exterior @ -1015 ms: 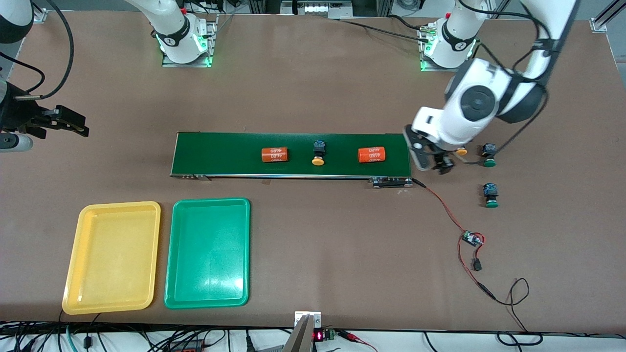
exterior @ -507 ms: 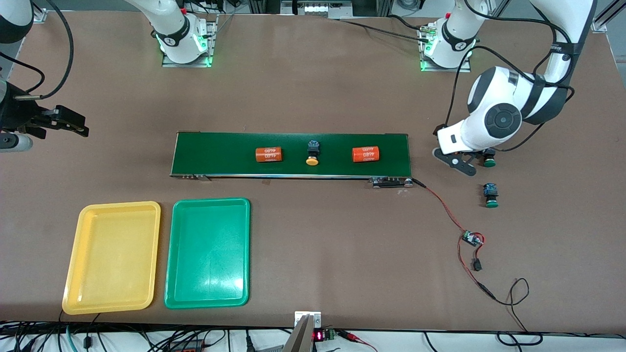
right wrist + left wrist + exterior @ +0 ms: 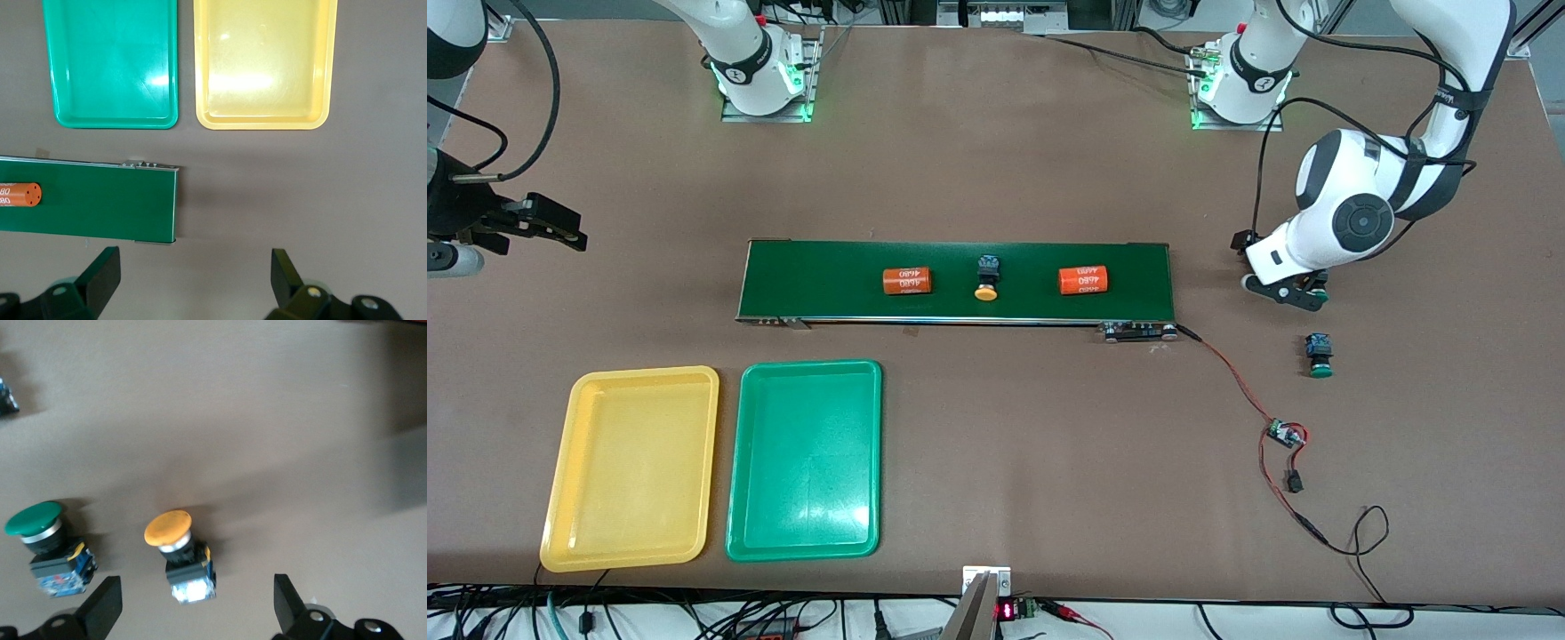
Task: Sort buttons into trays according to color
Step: 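Reach the left gripper down and grasp a green-capped button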
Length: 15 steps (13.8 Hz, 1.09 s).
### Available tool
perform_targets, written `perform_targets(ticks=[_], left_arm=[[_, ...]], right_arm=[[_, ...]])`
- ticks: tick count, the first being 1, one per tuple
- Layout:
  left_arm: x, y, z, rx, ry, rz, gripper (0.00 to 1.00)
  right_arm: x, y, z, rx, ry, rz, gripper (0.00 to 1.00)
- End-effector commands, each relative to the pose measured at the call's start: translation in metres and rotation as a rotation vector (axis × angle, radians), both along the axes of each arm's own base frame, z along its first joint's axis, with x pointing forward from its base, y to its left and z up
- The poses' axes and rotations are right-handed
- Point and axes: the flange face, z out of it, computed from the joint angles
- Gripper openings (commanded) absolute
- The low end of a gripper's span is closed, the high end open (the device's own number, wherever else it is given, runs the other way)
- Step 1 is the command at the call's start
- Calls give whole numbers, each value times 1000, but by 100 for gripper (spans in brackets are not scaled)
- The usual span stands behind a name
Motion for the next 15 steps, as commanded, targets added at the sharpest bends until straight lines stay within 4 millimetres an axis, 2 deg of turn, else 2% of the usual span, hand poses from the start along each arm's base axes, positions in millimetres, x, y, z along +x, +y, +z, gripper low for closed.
perform_targets(ticks=[1, 4, 6, 7, 8, 9, 11, 12, 13, 15], left_arm=[[-27, 4, -16, 1, -64, 81, 100], [-36, 18, -33, -11, -90, 116, 99], [-38, 29, -47, -18, -95, 139, 92], [-39, 31, -52, -21, -90, 142, 77], [-40, 31, -54, -21, -87, 144, 49], [-39, 31, -53, -22, -87, 142, 32], [-39, 31, -53, -22, -82, 135, 17], [-38, 31, -50, -18, -77, 135, 12], [-30, 32, -39, -6, -70, 142, 11], [-5, 27, 3, 30, -3, 131, 11]], right_arm=[[-1, -5, 9, -3, -19, -11, 100], [0, -4, 8, -8, -25, -9, 100], [2, -6, 9, -9, -37, -12, 100], [3, -6, 9, -11, -43, -12, 100], [3, -6, 8, -12, -42, -12, 100], [4, -5, 6, -14, -39, -10, 100], [4, -2, 6, -14, -42, -5, 100], [5, -3, 7, -16, -50, -5, 100], [5, -3, 7, -16, -50, -7, 100], [6, -3, 5, -16, -47, -8, 100]])
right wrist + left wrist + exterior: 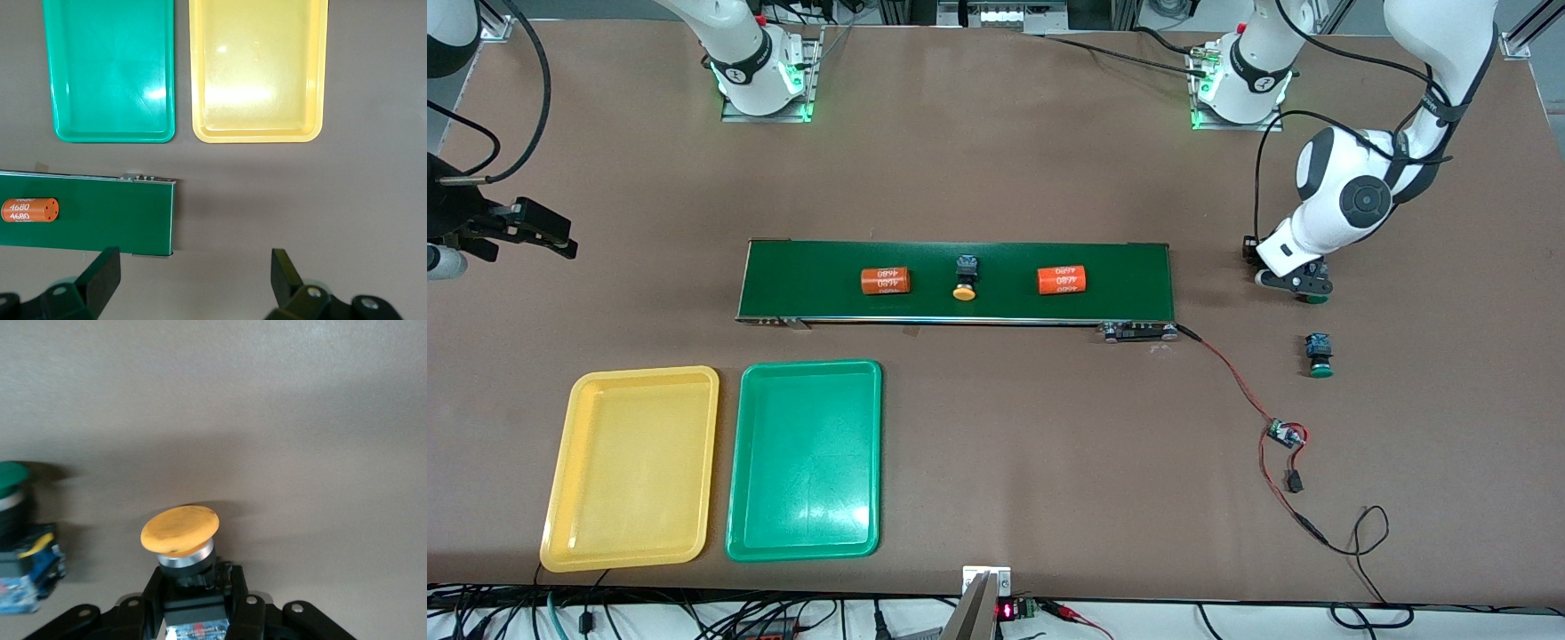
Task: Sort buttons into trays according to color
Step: 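Place the green button on the belt while the right gripper approaches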
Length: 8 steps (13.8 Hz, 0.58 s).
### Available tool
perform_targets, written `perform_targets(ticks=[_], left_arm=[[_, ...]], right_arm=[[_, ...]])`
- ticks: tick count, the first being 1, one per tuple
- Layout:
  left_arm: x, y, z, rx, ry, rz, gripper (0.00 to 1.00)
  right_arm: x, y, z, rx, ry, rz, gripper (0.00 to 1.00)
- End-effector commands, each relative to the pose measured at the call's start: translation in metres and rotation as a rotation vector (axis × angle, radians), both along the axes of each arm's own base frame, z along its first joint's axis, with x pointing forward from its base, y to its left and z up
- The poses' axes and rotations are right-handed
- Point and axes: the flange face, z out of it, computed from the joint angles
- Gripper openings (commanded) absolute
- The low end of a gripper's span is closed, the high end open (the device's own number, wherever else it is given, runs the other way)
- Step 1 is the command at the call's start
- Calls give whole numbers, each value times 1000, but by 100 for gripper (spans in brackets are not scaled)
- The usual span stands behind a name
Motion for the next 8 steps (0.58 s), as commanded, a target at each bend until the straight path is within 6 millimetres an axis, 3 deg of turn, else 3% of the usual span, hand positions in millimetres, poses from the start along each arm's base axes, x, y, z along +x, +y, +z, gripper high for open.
perform_targets(ticks=[1, 4, 6, 7, 8], left_arm=[[37, -16, 62, 28, 59, -15, 11], [64, -80, 99, -47, 11, -26, 12], [74, -119, 114, -130, -13, -10, 12], [78, -154, 120, -198, -8, 26, 12], [81, -174, 120, -227, -4, 82, 12]], right_arm=[[2, 0, 2, -15, -10, -3, 100], [2, 3, 2, -15, -15, 2, 100], [4, 1, -1, -16, -11, -1, 100], [7, 2, -4, -17, -15, -1, 100], [10, 3, -2, -13, -38, 1, 100]])
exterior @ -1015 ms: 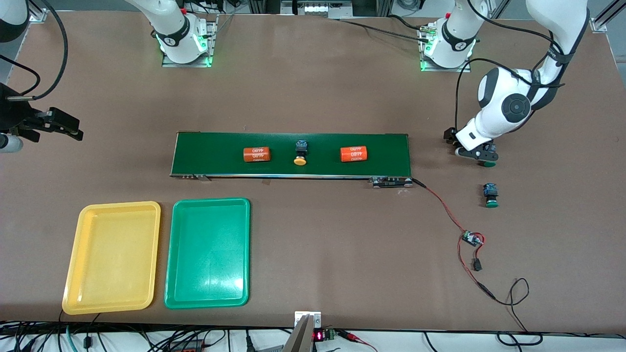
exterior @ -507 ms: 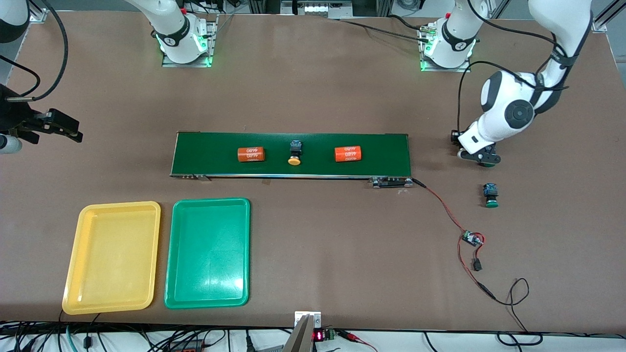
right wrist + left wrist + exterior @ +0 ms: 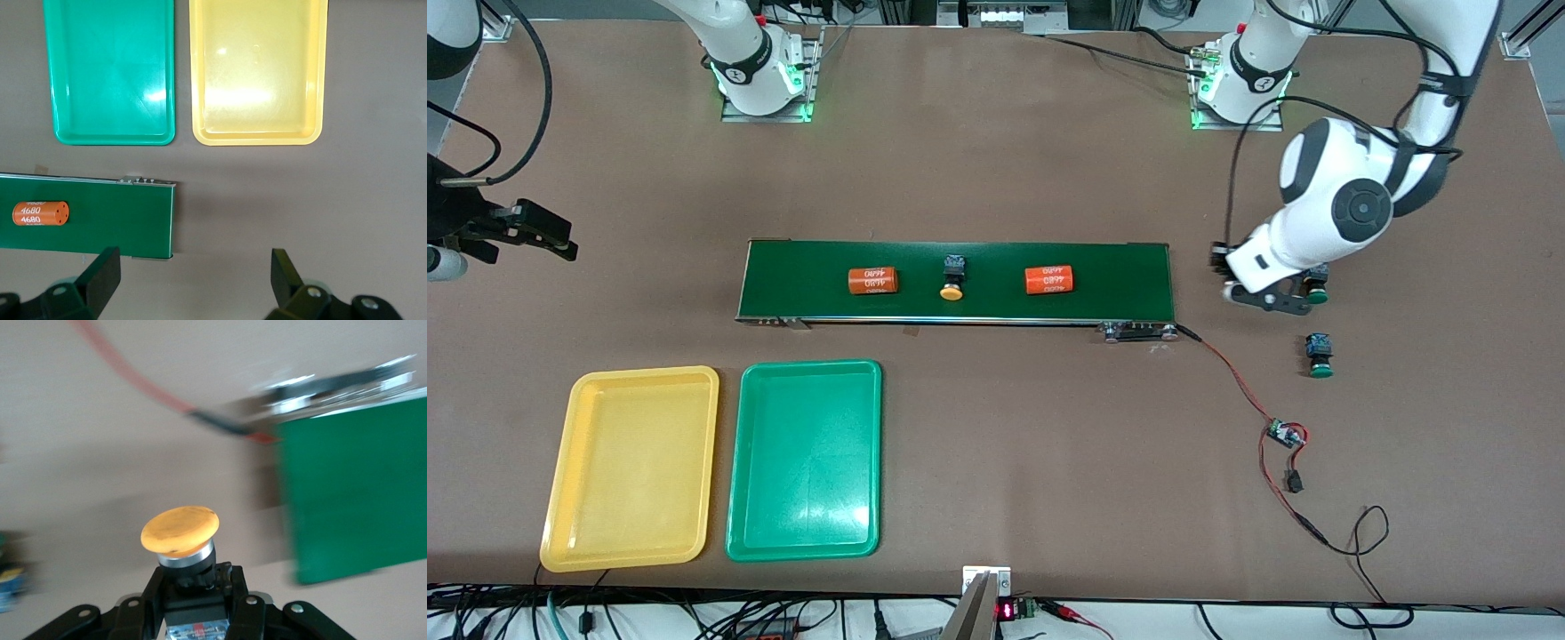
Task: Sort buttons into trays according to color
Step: 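Place the green button on the belt while the right gripper approaches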
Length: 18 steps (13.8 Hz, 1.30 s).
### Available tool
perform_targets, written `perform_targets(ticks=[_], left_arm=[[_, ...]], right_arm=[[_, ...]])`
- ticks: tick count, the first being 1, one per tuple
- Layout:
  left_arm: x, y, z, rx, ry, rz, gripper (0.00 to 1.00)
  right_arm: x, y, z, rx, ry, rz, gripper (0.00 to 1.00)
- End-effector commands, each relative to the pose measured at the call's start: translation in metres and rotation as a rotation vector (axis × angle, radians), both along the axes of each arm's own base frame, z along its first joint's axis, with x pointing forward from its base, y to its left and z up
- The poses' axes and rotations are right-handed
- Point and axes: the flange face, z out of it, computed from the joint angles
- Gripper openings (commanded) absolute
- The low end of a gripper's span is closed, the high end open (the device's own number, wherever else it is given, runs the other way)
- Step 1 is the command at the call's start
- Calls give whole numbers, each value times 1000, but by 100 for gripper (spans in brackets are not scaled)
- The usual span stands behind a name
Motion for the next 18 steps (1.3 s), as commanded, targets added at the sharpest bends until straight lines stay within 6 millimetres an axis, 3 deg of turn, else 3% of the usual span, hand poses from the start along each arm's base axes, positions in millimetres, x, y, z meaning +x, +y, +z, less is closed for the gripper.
perform_targets(ticks=[1, 3, 4, 7, 8, 9, 10, 12, 13, 15, 16, 18], left_arm=[[15, -63, 3, -84, 23, 97, 12], [10, -107, -3, -82, 12, 144, 13], [4, -123, -12, -83, 7, 147, 14], [-4, -139, -34, -82, 9, 134, 23], [-6, -141, -37, -83, 15, 131, 35], [-6, -142, -36, -83, 14, 131, 76], [-7, -142, -32, -80, 13, 122, 100], [-5, -136, -13, -68, 18, 122, 100], [1, -122, -1, -57, 19, 140, 100], [20, -66, 12, -23, 22, 229, 100], [33, -24, 10, -4, 28, 298, 100], [42, 33, -4, 45, 38, 366, 100]], right_arm=[[11, 7, -7, -10, -30, 5, 100], [15, 11, -17, 4, -13, 5, 100], [22, 23, -35, -1, 15, 21, 100], [23, 34, -36, -3, 14, 39, 100], [23, 36, -36, -2, 12, 41, 100], [24, 39, -39, -3, 15, 46, 100], [24, 44, -41, -7, 18, 54, 100], [22, 61, -54, -9, 62, 77, 100], [22, 72, -55, -9, 60, 94, 100], [23, 108, -71, -18, 77, 102, 100], [22, 121, -75, -23, 80, 68, 100], [23, 145, -92, -35, 100, 44, 100]])
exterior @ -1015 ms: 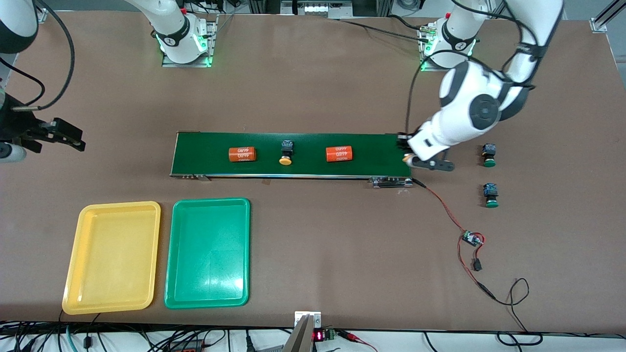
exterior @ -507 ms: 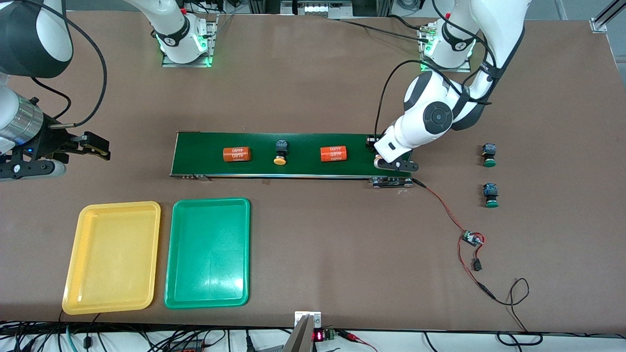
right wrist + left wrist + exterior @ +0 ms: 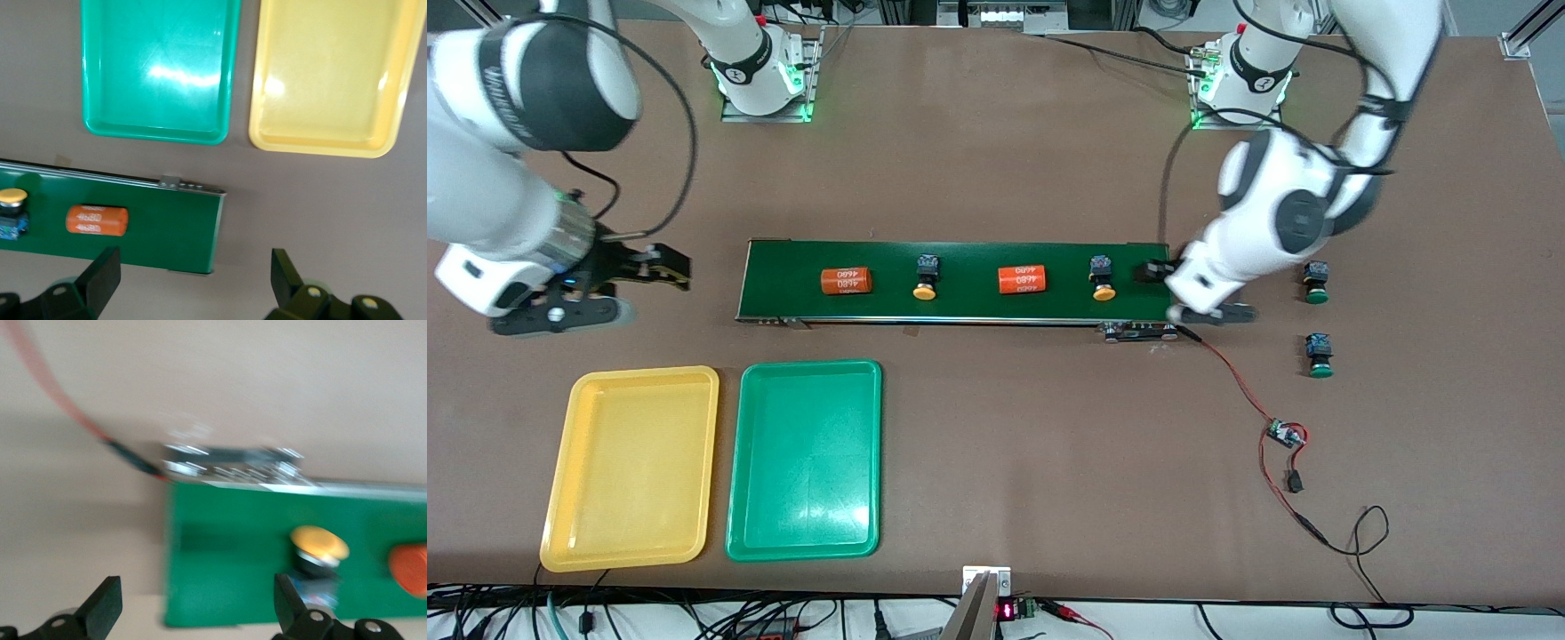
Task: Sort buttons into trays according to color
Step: 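Grasp a yellow button with the right gripper while the left grasps green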
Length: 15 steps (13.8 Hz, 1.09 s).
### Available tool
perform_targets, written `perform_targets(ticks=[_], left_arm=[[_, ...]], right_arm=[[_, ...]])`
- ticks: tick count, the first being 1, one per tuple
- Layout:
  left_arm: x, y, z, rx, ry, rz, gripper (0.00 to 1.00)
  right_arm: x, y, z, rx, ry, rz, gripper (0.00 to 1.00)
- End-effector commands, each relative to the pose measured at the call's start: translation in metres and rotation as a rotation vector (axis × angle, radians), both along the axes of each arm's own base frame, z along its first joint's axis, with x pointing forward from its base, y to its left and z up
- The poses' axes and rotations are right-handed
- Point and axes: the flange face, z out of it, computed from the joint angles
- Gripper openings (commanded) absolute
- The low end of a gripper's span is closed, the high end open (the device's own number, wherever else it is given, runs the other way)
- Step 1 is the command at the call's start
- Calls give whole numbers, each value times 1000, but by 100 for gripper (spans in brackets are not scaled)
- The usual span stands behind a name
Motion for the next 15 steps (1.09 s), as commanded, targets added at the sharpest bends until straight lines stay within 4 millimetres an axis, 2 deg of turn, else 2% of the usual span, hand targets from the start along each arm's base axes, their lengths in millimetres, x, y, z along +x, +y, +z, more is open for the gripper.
perform_targets(ticks=[1, 3, 5, 7, 8, 10, 12, 14, 15], left_arm=[[7, 77, -22, 99, 27, 9, 100], [13, 123, -36, 186, 18, -144, 100], [21, 156, -43, 253, -29, -249, 100], [35, 196, -60, 306, -137, -292, 100], [40, 208, -69, 310, -189, -300, 100], [39, 223, -79, 302, -202, -302, 100], [35, 232, -96, 298, -194, -291, 100], [33, 230, -109, 290, -219, -287, 100], [33, 227, -109, 281, -227, -275, 100]], right_arm=[[-1, 25, -18, 6, 25, -19, 100], [-18, 49, -54, 63, 106, -43, 100], [-36, 64, -92, 110, 105, -117, 100], [-55, 95, -113, 109, 108, -91, 100], [-64, 109, -122, 102, 111, -107, 100], [-84, 142, -134, 86, 122, -100, 100], [-107, 165, -150, 60, 111, -96, 100], [-128, 183, -173, 39, 73, -126, 100], [-132, 189, -180, 42, 61, -162, 100]])
